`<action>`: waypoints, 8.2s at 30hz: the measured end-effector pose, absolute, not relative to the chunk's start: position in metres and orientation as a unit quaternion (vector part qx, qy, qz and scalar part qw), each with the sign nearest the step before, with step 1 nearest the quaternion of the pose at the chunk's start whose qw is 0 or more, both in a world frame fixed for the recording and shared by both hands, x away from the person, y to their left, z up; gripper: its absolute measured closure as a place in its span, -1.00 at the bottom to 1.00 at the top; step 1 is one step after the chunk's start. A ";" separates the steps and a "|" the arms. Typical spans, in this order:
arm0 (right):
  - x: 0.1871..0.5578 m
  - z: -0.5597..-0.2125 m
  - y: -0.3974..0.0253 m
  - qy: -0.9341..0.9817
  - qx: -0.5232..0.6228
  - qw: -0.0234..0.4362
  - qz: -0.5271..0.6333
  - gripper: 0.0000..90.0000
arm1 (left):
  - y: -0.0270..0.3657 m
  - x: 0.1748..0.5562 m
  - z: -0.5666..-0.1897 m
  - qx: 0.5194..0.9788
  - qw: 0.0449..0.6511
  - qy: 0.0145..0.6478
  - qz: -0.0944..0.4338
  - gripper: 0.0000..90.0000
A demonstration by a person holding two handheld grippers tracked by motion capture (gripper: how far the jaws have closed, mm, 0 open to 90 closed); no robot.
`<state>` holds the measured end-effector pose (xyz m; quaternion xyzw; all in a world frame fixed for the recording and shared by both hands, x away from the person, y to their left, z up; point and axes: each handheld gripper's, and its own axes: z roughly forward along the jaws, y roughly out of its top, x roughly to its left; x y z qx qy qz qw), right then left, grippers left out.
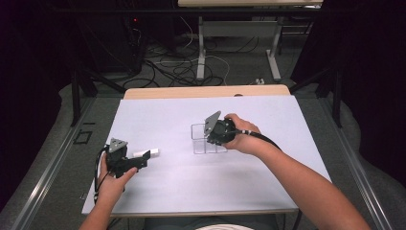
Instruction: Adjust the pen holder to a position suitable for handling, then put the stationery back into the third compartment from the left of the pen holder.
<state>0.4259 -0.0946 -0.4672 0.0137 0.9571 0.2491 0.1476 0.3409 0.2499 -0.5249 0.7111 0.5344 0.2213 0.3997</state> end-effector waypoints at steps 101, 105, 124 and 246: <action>0.347 -0.526 -0.316 0.684 0.533 0.239 0.437 -0.68 | 0.258 0.355 -0.516 0.754 0.369 0.497 0.221 -0.88; 0.347 -0.526 -0.314 0.696 0.515 0.246 0.435 -0.67 | 0.258 0.356 -0.510 0.765 0.352 0.481 0.244 -0.82; 0.347 -0.528 -0.306 0.719 0.495 0.239 0.426 -0.60 | 0.249 0.378 -0.475 0.863 0.268 0.359 0.234 -0.28; 0.350 -0.533 -0.299 0.738 0.476 0.239 0.414 -0.55 | 0.220 0.371 -0.474 0.884 0.261 0.384 0.057 0.51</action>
